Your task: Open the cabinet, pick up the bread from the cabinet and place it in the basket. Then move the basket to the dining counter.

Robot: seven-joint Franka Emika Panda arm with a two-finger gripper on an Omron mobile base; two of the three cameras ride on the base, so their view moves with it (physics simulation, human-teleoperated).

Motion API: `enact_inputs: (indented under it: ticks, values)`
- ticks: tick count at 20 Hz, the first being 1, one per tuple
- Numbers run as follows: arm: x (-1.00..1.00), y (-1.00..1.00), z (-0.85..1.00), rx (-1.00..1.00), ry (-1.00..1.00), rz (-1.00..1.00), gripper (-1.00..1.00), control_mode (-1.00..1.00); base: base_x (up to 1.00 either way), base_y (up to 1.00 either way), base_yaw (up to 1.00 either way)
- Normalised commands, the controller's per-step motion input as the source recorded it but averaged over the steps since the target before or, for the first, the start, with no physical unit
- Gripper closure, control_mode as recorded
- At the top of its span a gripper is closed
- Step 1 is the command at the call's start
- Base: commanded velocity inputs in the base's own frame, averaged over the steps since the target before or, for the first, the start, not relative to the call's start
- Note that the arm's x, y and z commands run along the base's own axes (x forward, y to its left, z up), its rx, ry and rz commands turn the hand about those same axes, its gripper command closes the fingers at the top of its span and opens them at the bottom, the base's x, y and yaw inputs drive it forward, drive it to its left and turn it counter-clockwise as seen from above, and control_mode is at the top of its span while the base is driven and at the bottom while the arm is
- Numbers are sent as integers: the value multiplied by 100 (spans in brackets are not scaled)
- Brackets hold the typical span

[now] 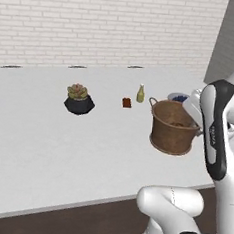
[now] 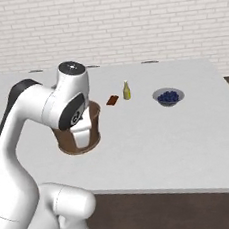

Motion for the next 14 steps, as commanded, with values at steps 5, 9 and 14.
enact_inputs:
  ticks: [5, 9, 14]
  values:
    - [99, 1, -30, -2, 5, 0, 100, -100, 0, 0, 0]
    - [76, 0, -58, 0, -3, 0, 100, -100, 0, 0, 0]
    - [74, 0, -95, -7, 0, 0, 100, -100, 0, 0, 0]
